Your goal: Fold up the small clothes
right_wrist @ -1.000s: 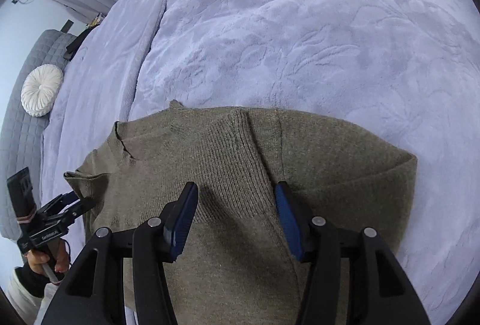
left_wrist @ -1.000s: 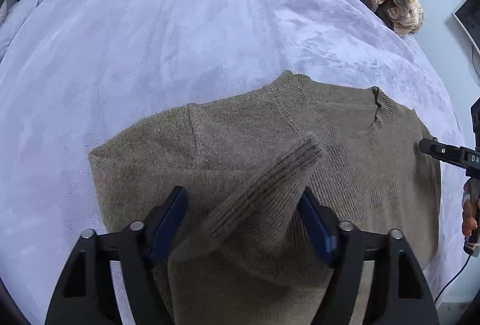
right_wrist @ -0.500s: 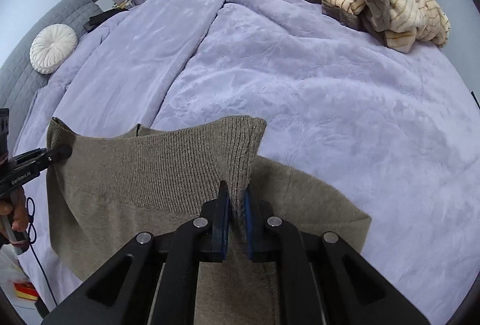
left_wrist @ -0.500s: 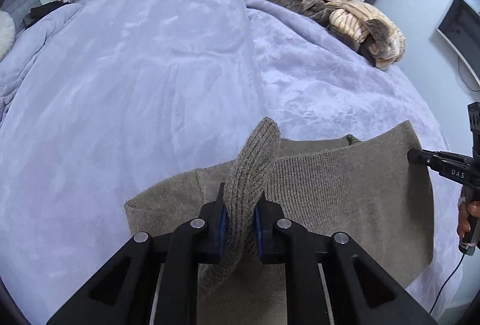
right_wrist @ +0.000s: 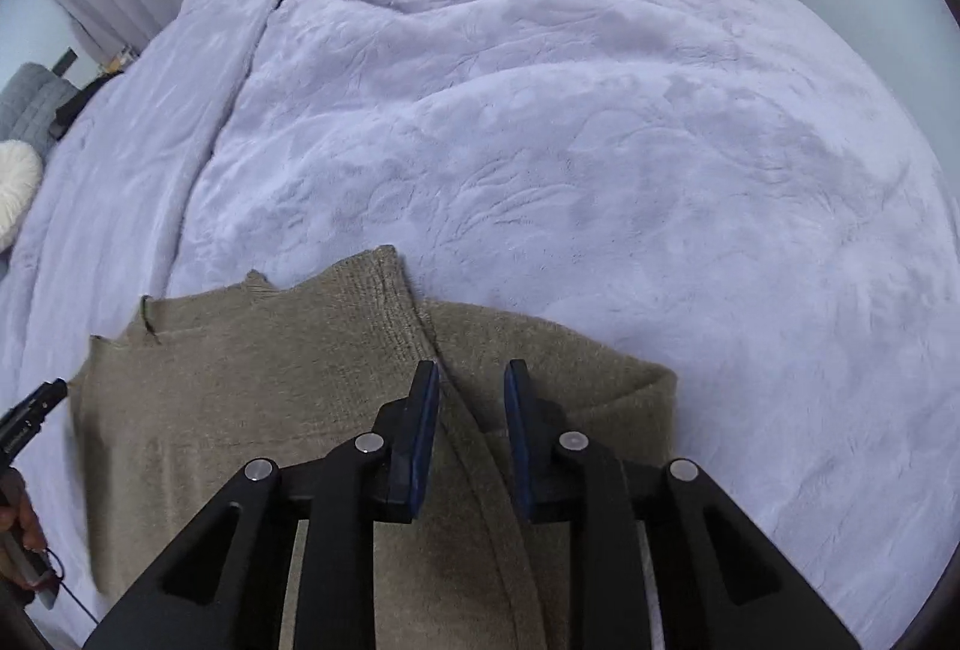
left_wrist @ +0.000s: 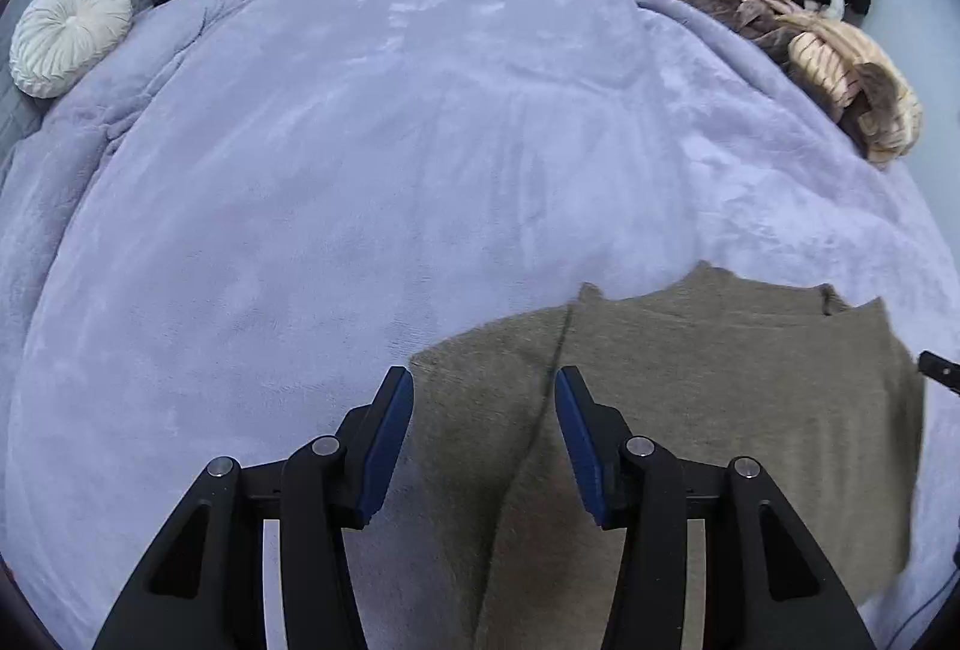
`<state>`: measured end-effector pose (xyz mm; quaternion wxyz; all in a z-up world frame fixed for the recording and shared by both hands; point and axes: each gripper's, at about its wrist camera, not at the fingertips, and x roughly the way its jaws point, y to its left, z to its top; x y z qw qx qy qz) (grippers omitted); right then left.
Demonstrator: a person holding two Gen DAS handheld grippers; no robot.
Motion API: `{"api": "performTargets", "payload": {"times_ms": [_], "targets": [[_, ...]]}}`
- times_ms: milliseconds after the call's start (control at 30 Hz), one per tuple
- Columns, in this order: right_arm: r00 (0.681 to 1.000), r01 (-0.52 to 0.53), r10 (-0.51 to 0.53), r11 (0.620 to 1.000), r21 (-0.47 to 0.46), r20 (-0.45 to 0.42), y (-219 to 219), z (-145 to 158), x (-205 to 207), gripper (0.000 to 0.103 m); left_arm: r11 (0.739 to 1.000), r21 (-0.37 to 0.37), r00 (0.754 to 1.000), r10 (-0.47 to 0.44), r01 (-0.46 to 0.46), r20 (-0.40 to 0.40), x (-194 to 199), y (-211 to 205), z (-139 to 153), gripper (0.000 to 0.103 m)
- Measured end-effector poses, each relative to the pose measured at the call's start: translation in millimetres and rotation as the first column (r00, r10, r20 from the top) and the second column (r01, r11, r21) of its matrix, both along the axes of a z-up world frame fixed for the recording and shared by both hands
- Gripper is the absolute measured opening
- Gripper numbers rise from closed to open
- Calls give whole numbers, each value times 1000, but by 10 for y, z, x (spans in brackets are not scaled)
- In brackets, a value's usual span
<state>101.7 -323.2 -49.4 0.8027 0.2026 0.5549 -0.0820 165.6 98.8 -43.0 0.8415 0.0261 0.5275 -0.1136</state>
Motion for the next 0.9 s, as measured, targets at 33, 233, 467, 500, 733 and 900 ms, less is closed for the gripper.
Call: {"api": "performTargets", "payload": {"times_ms": [33, 233, 467, 500, 733, 900], "targets": [[1000, -18, 17, 1000, 23, 14, 20, 55, -45, 23, 1000, -22, 1000, -21, 20, -10, -40, -25, 23, 51], [994, -108, 109, 993, 42, -8, 393, -125, -89, 23, 995, -27, 991, -95, 93, -95, -284, -454, -301, 51], [991, -122, 120, 992, -16, -62, 399, -486, -238, 15, 997, -2, 986, -79, 80, -147, -564, -231, -595, 51], [990, -127, 125, 991, -32, -68, 395, -463, -264, 15, 996, -16, 984, -85, 84, -155, -629, -163, -572, 51], [996, -28, 30, 999, 21, -82, 309, -267, -686, 26, 998, -19, 972, 51, -57, -228, -967, 296, -452, 81], [997, 68, -60, 973, 220, -42, 342, -93, -1184, 53, 966, -145, 931, 156, -213, -329, -1259, 598, -427, 81]]}}
